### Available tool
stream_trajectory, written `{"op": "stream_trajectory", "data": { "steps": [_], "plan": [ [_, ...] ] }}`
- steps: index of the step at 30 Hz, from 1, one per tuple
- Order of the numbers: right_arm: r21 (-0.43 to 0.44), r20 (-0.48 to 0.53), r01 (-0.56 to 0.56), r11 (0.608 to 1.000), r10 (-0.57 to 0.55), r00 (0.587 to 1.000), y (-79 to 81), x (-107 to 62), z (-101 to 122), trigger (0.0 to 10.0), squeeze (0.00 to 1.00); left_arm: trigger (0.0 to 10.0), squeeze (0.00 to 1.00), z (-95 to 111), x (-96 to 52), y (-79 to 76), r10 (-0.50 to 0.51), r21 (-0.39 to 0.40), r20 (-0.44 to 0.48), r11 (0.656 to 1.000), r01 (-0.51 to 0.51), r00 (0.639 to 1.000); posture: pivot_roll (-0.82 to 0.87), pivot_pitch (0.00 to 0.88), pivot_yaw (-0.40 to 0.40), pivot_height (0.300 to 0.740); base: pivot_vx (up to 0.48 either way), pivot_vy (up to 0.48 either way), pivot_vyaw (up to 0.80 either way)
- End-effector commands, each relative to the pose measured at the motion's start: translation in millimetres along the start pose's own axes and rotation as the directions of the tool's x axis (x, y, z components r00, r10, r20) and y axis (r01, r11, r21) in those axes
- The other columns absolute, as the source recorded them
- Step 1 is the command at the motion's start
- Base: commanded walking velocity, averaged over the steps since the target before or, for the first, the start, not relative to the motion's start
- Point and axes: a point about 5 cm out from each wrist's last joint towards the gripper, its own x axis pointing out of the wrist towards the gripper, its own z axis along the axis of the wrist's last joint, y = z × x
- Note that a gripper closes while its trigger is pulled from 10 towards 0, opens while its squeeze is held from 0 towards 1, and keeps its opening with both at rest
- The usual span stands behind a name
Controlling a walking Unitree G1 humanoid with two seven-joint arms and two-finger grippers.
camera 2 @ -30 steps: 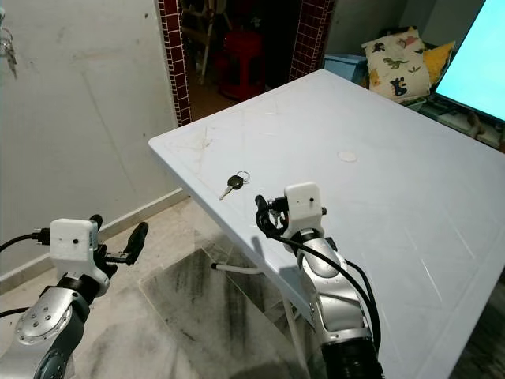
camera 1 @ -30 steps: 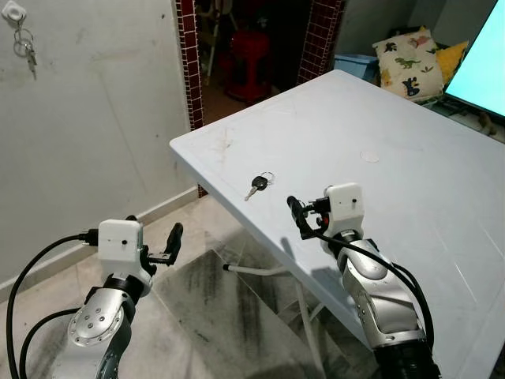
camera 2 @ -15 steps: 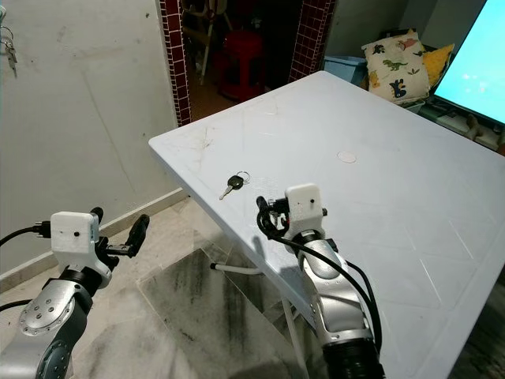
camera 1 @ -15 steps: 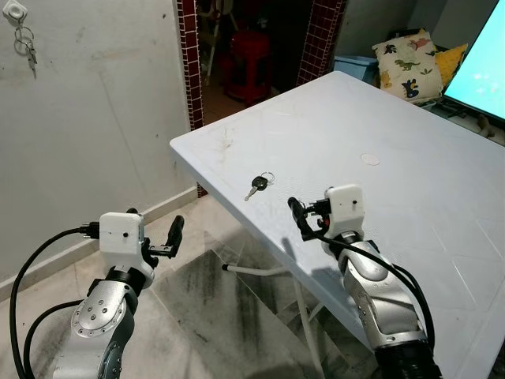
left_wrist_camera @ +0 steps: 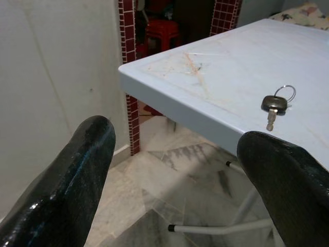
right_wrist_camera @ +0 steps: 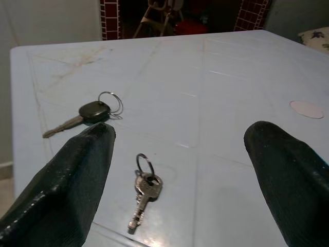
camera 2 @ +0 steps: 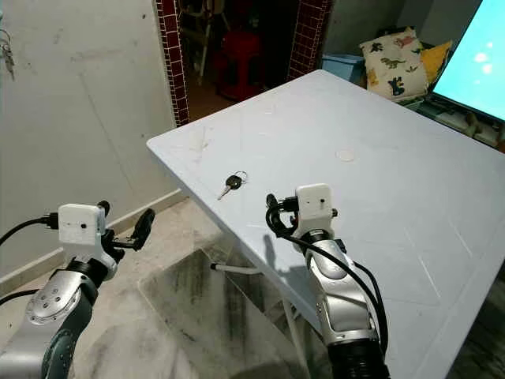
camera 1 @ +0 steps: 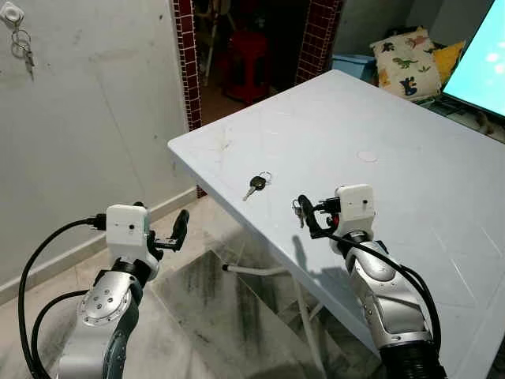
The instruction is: Hang keys on a hook
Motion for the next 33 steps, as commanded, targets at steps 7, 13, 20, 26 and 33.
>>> {"op": "stream_trajectory", "data": {
  "steps": [7, 13, 20, 26, 33],
  "plan": [
    [0.002, 0.024, -0.002, 1.0, 0.002, 1.0, 0.4, 2.5, 5, 10.0, 0.0, 10.0, 0.0, 1, 1.7, 1.3, -0.004, 0.009, -0.003, 1.0, 0.004, 1.0, 0.2, 0.0, -0.022, 0.74, 0.0, 0.0, 0.0],
    [0.0, 0.03, -0.009, 1.0, 0.009, 1.0, 3.3, 8.5, 7, 10.0, 0.0, 10.0, 0.0, 2, 6.5, 5.7, 0.002, 0.017, 0.006, 1.0, -0.002, 1.0, 0.21, 0.0, -0.033, 0.74, 0.0, 0.0, 0.0],
    [0.009, 0.068, -0.012, 1.0, 0.011, 0.998, 5.8, 23.9, 16, 10.0, 0.0, 10.0, 0.0, 14, 14.1, 10.9, 0.004, 0.043, 0.047, 0.999, -0.006, 0.999, 0.24, 0.0, -0.025, 0.74, 0.0, 0.0, 0.0],
    [0.005, 0.1, 0.007, 1.0, -0.007, 0.995, 2.8, 26.6, 20, 10.0, 0.0, 10.0, 0.0, 18, 17.5, 11.7, -0.011, 0.047, 0.064, 0.999, 0.008, 0.998, 0.21, 0.0, 0.002, 0.74, 0.0, 0.0, 0.0],
    [0.002, 0.114, 0.058, 0.998, -0.058, 0.992, -7.7, 19.6, 19, 10.0, 0.0, 10.0, 0.0, 28, 29.6, 5.7, -0.064, 0.048, 0.085, 0.997, 0.061, 0.994, 0.16, 0.0, 0.045, 0.74, 0.0, 0.0, 0.0]
  ]
}}
